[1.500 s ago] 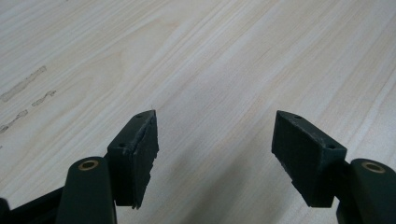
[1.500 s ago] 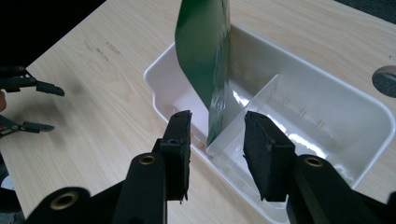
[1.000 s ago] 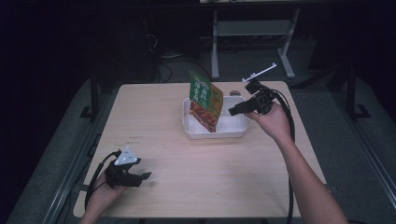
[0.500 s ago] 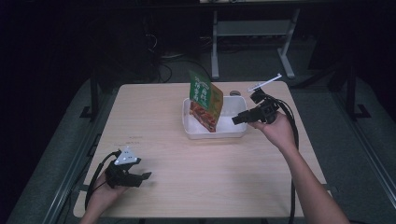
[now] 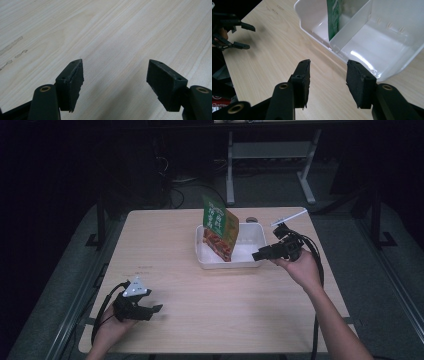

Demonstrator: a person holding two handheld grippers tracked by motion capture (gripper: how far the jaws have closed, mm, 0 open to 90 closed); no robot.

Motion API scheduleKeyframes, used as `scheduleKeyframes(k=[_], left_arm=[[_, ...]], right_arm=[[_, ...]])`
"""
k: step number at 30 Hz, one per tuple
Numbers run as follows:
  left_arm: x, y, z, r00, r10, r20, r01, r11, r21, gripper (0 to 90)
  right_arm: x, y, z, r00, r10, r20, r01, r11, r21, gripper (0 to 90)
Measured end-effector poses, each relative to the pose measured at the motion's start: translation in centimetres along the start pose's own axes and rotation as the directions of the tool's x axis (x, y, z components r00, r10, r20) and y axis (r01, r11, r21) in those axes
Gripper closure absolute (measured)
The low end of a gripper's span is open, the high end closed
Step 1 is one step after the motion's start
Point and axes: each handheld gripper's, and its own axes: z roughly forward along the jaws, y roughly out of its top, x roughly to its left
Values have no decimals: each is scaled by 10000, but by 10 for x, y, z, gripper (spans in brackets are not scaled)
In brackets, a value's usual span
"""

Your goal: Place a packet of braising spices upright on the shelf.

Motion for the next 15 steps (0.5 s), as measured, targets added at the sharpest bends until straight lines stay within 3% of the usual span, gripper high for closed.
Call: scheduleKeyframes(k=[15], left_arm=[[-1, 0, 1, 10000, -58, 40, 58, 10000, -21, 291]], right_arm=[[-4, -28, 2, 9997, 195, -171, -196, 9998, -8, 508]])
